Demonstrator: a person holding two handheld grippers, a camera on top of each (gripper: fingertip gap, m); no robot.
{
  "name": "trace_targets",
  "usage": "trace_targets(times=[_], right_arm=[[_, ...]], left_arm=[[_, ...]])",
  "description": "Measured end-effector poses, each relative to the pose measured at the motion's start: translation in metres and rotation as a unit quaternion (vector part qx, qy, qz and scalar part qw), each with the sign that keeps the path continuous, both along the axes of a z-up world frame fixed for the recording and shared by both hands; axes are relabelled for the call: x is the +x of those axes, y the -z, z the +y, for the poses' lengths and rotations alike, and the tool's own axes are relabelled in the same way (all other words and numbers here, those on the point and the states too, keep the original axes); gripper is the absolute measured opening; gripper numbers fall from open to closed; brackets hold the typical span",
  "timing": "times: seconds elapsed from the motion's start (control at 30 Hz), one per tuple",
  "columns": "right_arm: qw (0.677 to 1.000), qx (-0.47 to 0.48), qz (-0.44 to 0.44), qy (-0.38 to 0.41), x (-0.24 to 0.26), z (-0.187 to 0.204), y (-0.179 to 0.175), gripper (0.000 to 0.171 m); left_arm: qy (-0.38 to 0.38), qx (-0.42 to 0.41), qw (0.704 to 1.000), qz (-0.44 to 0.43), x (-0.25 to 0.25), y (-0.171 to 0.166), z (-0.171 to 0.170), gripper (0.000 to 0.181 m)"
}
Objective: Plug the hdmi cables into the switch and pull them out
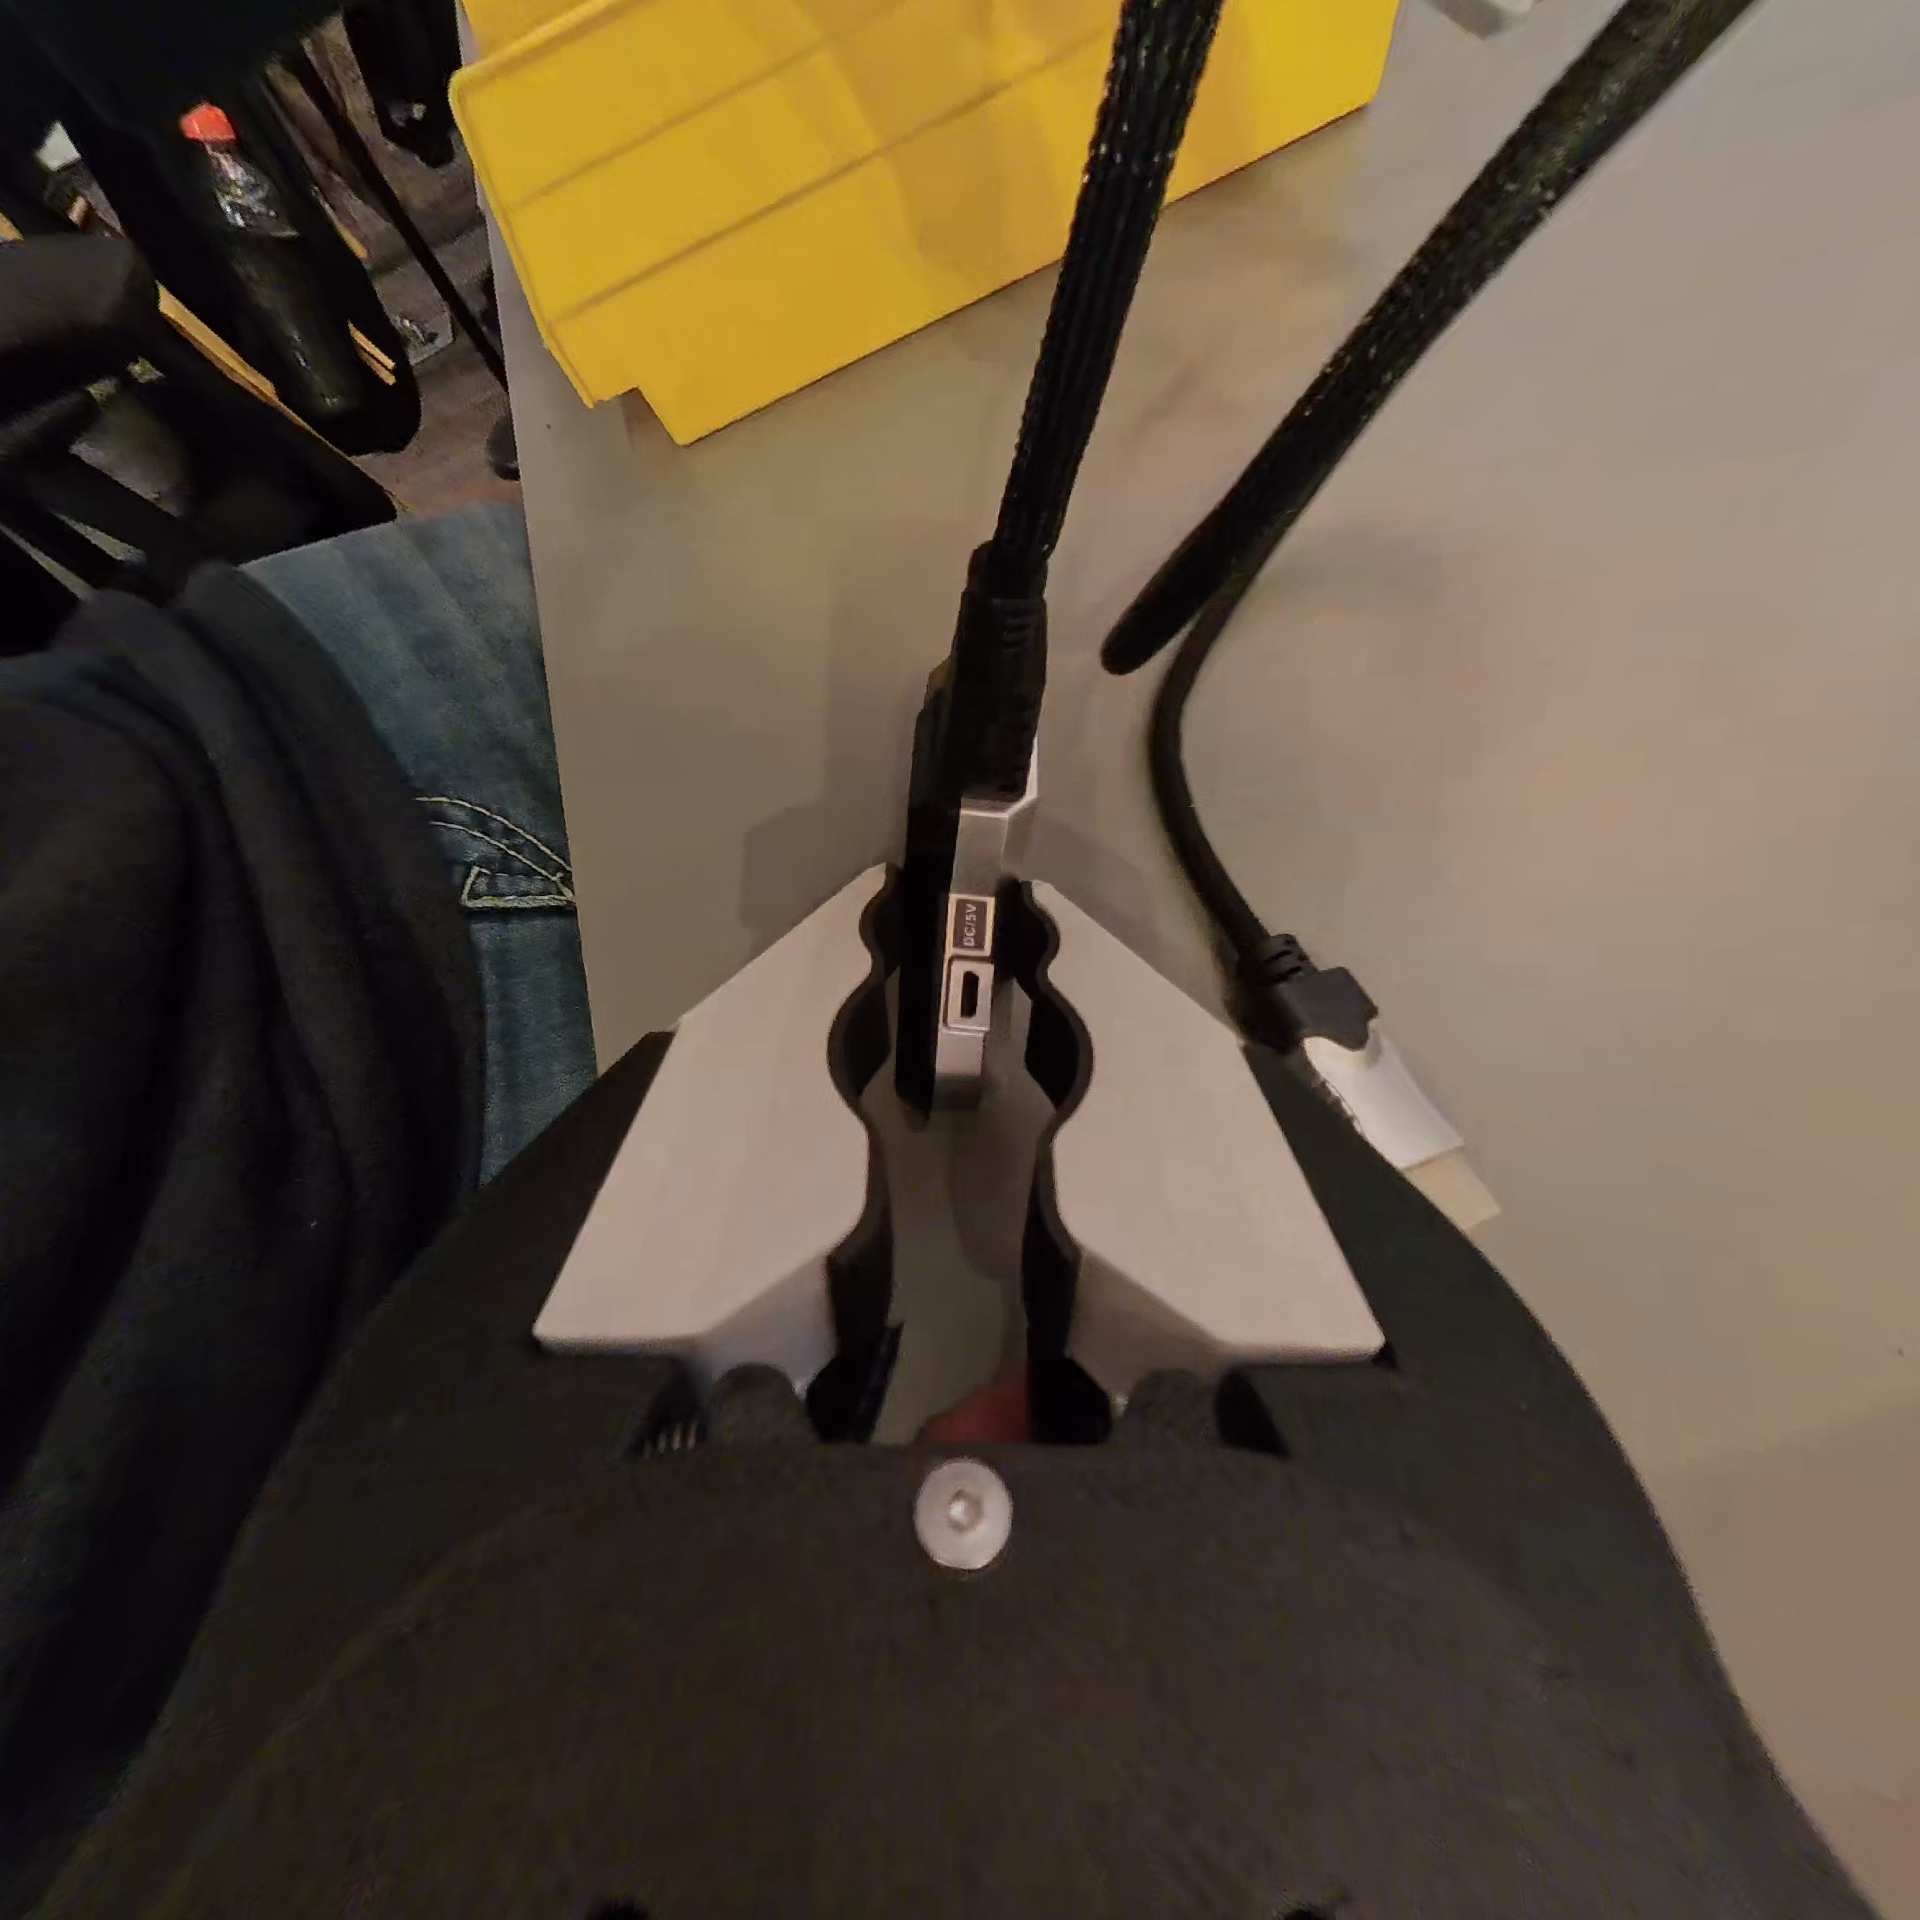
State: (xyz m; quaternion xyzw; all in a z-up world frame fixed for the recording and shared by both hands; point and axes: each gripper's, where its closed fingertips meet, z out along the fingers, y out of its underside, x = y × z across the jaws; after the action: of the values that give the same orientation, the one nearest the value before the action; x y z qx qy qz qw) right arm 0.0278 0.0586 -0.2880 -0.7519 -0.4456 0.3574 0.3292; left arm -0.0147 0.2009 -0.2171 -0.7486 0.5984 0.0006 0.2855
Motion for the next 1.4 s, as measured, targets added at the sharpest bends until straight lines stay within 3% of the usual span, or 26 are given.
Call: trace_targets(times=[0.1,0.23,0.37,0.53,0.67,0.87,1.03,1.23,1.4], right_arm=[[1.000,-0.004,0.004,0.011,0.003,0.002,-0.001,0.018],[0.999,-0.005,0.010,0.035,0.007,0.007,-0.002,0.021],[0.999,0.015,-0.018,0.041,0.010,0.009,0.002,0.042],[0.998,0.036,-0.045,0.025,0.009,-0.001,0.002,0.042],[0.991,0.087,-0.098,-0.001,0.011,-0.008,0.007,0.071],[0.988,0.112,-0.106,-0.021,0.015,-0.013,-0.001,0.071],[0.987,0.115,-0.107,-0.034,0.014,-0.015,-0.001,0.068],[0.985,0.124,-0.108,-0.050,0.002,-0.019,0.000,0.067],[0.984,0.127,-0.112,-0.052,-0.001,-0.022,0.001,0.068]], left_arm=[[-0.021,-0.004,1.000,-0.013,-0.016,-0.004,-0.005,0.052],[-0.001,0.023,1.000,-0.005,-0.022,-0.001,-0.040,0.049],[0.026,0.037,0.999,0.001,-0.013,0.021,-0.082,0.050],[0.035,0.058,0.998,0.004,-0.003,0.048,-0.108,0.051],[0.039,0.069,0.997,0.007,0.000,0.056,-0.118,0.051],[0.007,0.121,0.993,-0.005,-0.031,0.015,-0.110,0.049],[-0.104,0.128,0.986,0.014,-0.127,-0.026,-0.091,0.050],[-0.223,-0.012,0.975,0.016,-0.218,0.014,-0.096,0.051],[-0.248,-0.124,0.961,0.016,-0.234,0.067,-0.105,0.049]])
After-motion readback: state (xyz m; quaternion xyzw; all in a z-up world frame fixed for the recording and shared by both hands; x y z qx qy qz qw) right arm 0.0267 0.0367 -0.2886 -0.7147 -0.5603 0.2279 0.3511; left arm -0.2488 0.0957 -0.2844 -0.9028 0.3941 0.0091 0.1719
